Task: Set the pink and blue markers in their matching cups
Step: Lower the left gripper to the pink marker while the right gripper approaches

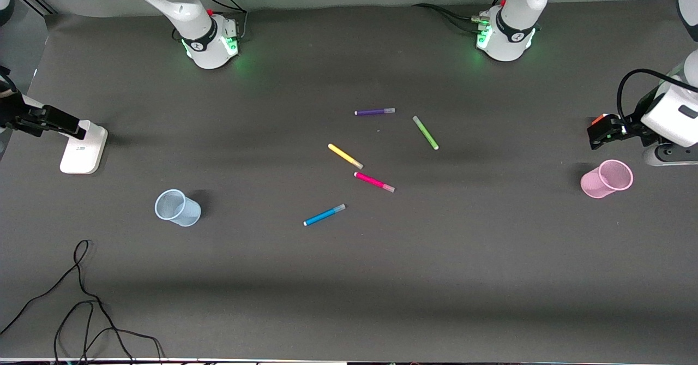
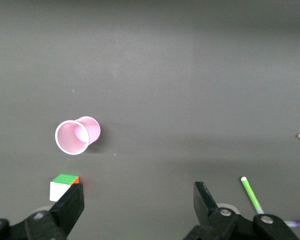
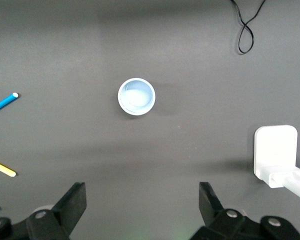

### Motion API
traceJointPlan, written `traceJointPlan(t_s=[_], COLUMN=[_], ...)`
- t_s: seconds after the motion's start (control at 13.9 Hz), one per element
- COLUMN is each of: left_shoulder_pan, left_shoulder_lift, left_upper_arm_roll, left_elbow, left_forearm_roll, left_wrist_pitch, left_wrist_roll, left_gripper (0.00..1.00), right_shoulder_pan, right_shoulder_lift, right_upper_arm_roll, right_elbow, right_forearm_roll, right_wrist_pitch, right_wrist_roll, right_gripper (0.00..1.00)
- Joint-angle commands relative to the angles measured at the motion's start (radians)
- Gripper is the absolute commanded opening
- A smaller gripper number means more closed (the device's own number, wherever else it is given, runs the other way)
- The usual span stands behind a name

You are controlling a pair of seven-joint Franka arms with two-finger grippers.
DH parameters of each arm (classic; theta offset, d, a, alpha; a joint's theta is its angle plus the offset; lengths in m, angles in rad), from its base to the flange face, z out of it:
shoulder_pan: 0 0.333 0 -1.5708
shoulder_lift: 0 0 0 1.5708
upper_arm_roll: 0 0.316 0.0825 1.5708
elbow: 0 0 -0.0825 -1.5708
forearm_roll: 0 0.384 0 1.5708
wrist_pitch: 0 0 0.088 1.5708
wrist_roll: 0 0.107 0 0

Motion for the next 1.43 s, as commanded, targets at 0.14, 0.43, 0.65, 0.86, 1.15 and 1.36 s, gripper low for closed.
traceJointPlan(t_s=[0.14,0.43,0.65,0.86,1.15,1.36], left_shoulder_pan=[-0.045,-0.098,-0.133,-0.19,-0.277,-0.318], left_shoulder_lift=[0.042,0.126,0.201,0.27,0.368,0.456], left_upper_arm_roll=[-0.025,-0.085,-0.119,-0.125,-0.125,-0.126], left_elbow=[0.022,0.024,0.022,0.022,0.024,0.024], left_forearm_roll=[-0.054,-0.055,-0.068,-0.077,-0.077,-0.078], left_wrist_pitch=[-0.023,0.007,0.078,0.156,0.306,0.407], left_wrist_roll=[-0.374,-0.726,-0.969,-1.187,-1.383,-1.481], left_gripper=[0.99,0.99,0.99,0.99,0.99,0.99], right_shoulder_pan=[0.056,0.144,0.193,0.23,0.277,0.32], right_shoulder_lift=[0.035,0.064,0.089,0.106,0.141,0.159], right_upper_arm_roll=[0.009,0.009,0.009,0.009,0.009,0.009], right_elbow=[0.014,0.014,0.014,0.014,0.026,0.037], right_forearm_roll=[-0.002,-0.002,-0.005,-0.013,-0.015,-0.016], right_wrist_pitch=[0.048,0.092,0.117,0.132,0.137,0.138], right_wrist_roll=[0.028,0.124,0.181,0.19,0.203,0.249], right_gripper=[1.0,1.0,1.0,1.0,1.0,1.0])
